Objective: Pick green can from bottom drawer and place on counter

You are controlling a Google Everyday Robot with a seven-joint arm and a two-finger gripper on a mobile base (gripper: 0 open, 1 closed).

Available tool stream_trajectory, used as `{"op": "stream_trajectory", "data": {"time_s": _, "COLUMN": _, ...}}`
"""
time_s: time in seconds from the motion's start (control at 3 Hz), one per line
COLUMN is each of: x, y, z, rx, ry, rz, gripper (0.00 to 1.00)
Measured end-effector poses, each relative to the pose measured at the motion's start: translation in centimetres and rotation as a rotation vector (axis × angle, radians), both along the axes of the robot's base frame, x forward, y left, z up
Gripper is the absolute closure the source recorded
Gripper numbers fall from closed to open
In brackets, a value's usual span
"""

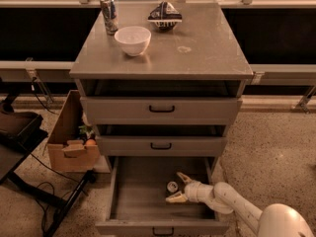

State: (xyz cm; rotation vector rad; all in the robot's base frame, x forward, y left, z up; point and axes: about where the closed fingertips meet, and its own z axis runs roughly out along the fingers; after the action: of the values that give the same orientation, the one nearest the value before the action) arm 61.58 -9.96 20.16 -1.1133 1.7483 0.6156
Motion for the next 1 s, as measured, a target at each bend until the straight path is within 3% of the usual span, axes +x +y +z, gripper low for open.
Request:
{"op": "stream_trajectory", "data": {"time_s": 0.33, "x": -1.43, "y": 0.11, "z": -3.07, "rx": -0.012, "ry": 0.052, "rz": -0.008, "gripper": 0.41}}
{"op": "stream_trajectory", "data": {"time_s": 1.0, "x": -1.60, "y": 0.19, "z": -3.18, "rx": -0.011, "ry": 0.056, "rz": -0.006, "gripper": 0.89}}
